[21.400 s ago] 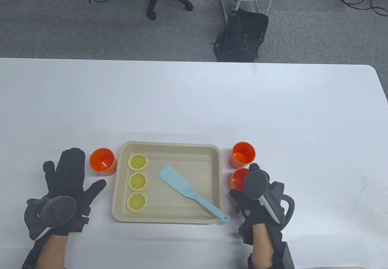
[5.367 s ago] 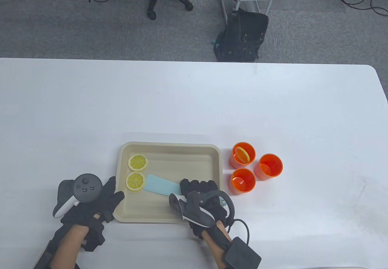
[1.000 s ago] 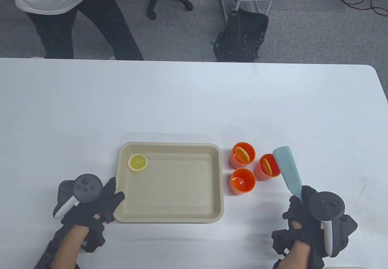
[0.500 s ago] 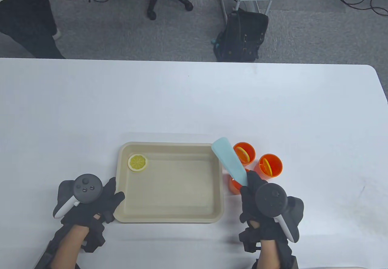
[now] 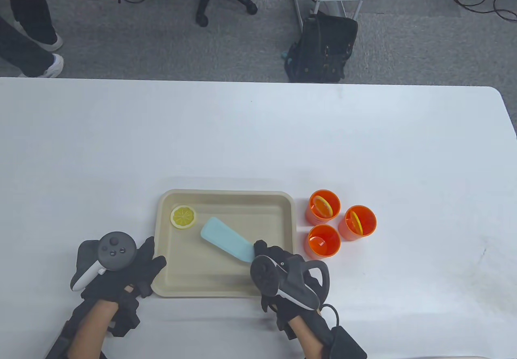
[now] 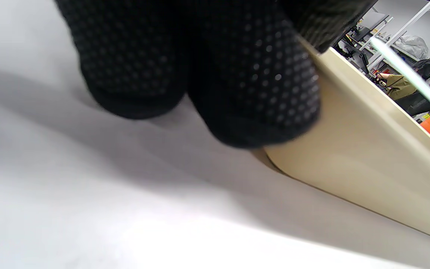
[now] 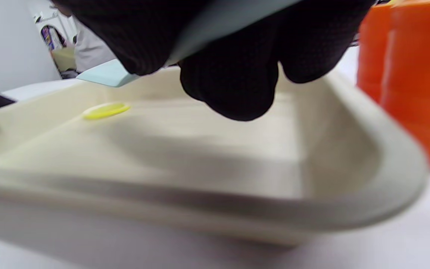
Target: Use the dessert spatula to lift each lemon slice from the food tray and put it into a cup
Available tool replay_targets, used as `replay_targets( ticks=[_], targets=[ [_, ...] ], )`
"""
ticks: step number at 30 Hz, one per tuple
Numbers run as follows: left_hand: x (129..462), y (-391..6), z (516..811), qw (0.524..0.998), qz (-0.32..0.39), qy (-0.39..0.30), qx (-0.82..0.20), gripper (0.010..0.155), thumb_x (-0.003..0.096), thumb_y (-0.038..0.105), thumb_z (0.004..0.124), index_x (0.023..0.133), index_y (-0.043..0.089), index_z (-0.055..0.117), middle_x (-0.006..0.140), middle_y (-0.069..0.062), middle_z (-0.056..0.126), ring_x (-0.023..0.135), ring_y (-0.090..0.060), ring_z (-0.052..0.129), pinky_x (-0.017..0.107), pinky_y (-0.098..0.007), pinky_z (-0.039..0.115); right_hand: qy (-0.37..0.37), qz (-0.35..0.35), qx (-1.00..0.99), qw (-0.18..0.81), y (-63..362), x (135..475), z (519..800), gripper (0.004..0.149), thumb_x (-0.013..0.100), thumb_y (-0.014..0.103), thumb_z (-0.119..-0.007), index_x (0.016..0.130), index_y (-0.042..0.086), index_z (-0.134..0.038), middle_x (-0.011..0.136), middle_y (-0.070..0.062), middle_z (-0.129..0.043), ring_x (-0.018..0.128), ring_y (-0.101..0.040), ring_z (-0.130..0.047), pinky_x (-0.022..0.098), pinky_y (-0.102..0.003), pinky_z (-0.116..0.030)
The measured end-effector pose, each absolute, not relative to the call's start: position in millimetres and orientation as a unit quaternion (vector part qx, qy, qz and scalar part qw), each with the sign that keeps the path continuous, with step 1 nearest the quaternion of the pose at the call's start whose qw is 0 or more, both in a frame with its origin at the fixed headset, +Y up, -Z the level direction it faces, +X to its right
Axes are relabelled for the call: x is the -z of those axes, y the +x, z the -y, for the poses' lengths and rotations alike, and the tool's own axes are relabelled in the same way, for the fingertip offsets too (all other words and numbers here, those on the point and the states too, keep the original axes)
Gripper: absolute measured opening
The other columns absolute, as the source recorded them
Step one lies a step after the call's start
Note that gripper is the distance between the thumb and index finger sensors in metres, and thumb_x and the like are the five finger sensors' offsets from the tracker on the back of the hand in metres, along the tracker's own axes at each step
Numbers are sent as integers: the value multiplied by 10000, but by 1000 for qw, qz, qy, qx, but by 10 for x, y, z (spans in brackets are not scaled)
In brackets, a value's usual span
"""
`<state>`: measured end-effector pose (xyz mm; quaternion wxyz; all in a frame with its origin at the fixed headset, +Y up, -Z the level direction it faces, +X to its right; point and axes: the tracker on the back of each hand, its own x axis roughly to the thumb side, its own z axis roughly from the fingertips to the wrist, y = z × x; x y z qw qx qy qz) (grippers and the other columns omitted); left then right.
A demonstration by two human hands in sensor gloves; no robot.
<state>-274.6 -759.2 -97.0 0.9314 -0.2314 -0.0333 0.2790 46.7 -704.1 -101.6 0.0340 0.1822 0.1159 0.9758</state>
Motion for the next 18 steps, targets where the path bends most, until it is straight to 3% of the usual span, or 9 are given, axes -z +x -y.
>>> replay_targets(
  ticks=[18],
  targets=[
    [974,-2745,7591,932,35,-232,-275,755,569,470,731,1074,-29,474,639,-16,958,307,-38,1078,316,-328,965,221,-185,-958,-3,55,1105,7349,597,531,336,-752,1055,78,-626,876,-130,-866,559,-183,-1016,622,-522,-771]
  ],
)
